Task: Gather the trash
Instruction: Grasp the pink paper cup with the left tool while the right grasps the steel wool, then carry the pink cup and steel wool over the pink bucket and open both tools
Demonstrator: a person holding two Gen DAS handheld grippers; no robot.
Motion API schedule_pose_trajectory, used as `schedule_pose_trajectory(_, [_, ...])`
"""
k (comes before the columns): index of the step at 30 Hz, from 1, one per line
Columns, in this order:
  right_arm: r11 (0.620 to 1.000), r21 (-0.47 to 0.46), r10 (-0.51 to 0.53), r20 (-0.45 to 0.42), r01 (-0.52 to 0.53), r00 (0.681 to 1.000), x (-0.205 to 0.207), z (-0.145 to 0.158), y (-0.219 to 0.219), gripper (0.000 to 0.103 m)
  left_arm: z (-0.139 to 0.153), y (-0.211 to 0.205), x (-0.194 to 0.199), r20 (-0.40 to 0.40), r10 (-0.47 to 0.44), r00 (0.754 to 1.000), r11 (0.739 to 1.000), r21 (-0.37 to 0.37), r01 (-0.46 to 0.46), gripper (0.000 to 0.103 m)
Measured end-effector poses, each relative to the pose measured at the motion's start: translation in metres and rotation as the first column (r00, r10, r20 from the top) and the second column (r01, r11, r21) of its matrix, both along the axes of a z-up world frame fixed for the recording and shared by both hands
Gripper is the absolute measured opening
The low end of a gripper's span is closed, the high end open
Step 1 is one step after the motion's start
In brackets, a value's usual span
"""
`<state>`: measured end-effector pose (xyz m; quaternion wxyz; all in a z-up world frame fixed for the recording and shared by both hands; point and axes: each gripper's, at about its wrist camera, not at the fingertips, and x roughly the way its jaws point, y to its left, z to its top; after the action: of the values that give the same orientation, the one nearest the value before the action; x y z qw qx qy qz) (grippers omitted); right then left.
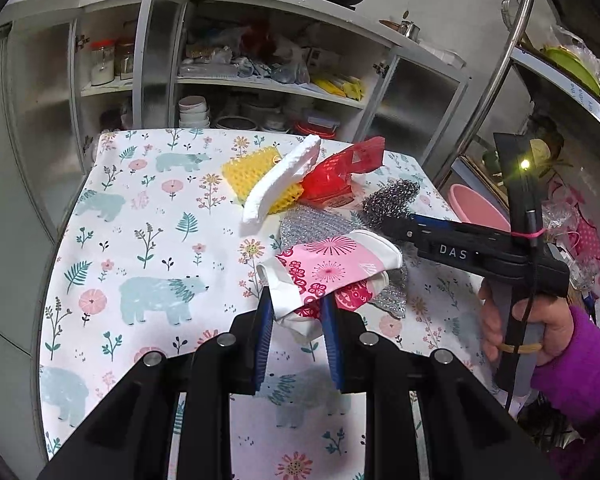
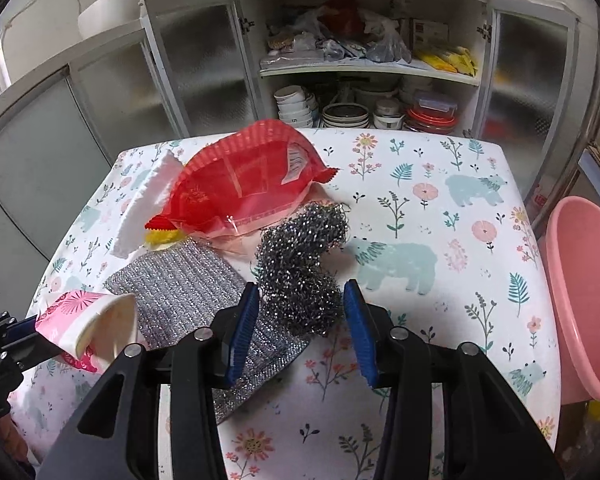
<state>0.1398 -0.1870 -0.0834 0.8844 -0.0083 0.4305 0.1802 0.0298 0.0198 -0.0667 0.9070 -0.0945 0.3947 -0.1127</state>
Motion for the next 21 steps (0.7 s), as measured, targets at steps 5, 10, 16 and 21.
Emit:
schedule_pose_trajectory(5, [1.000, 0.016, 0.008, 0.018, -0.008, 1.000, -0.009, 0.007, -0.007, 0.027, 0.001, 0.000, 0.000, 0.005, 0.002, 1.000, 1.000, 0.000, -0.002, 0.023])
schedule_pose_trajectory(10, [0.999, 0.032, 0.013, 0.035, -0.015, 0.999, -0.024, 0.016, -0.013, 0.026, 0.003, -0.003, -0.003, 0.014, 0.011, 1.000, 1.000, 0.000, -0.011, 0.023])
schedule_pose_trajectory(16, [0.998, 0.052, 0.018, 0.058, -0.021, 0.998, -0.048, 0.033, -0.022, 0.026, 0.012, -0.007, -0.013, 0.038, 0.024, 0.999, 1.000, 0.006, -0.025, 0.023])
schedule_pose_trajectory(21, [0.998, 0.067, 0.014, 0.072, -0.019, 0.997, -0.069, 0.045, -0.032, 0.026, 0.023, -0.012, -0.020, 0.064, 0.041, 0.997, 0.999, 0.006, -0.041, 0.023])
